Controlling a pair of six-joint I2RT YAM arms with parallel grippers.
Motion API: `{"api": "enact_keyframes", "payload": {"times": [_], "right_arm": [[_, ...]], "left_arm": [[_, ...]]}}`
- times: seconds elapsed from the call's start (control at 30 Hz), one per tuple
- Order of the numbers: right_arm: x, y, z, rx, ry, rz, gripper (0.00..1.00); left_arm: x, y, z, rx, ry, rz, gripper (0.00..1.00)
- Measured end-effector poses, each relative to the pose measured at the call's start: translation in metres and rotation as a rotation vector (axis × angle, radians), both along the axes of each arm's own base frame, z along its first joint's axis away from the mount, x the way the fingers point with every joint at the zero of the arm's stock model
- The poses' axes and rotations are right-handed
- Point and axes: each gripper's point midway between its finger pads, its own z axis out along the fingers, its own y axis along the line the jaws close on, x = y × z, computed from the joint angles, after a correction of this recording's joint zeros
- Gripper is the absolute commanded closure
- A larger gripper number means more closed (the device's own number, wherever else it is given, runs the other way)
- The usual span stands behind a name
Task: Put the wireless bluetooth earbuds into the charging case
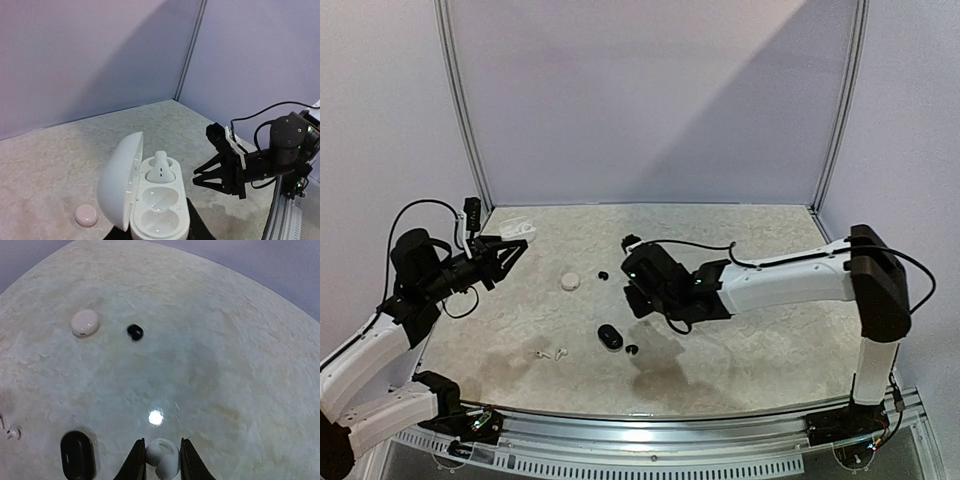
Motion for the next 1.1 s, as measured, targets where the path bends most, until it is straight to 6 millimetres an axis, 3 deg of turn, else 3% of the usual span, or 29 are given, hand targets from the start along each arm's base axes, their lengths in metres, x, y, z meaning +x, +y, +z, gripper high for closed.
{"api": "enact_keyframes", "payload": {"times": [0.1, 0.27, 0.37, 0.83, 1.1], "right_arm": [[-0.016, -0.044, -0.011, -0.015, 0.068, -0.089, 0.88], [-0.048, -0.113, -0.053, -0.071, 0.206, -0.258, 0.88], [-0.063, -0.138, -0.07, -0.103, 0.262, -0.335, 0.88], [-0.096, -0.146, -0.101, -0.031, 0.458, -0.421, 0.78], [-0.105, -0.144, -0.106, -0.018, 0.52, -0.418, 0.55]], "left_arm": [[-0.013, -0.016, -0.002, 0.007, -0.012, -0.082, 1.0], [-0.029, -0.037, -0.001, 0.016, -0.038, -0.18, 1.0], [-0.031, -0.042, 0.0, 0.018, -0.048, -0.198, 1.0], [-0.029, -0.044, -0.001, 0.028, -0.062, -0.201, 1.0], [-0.029, -0.044, -0.001, 0.031, -0.065, -0.198, 1.0]]}}
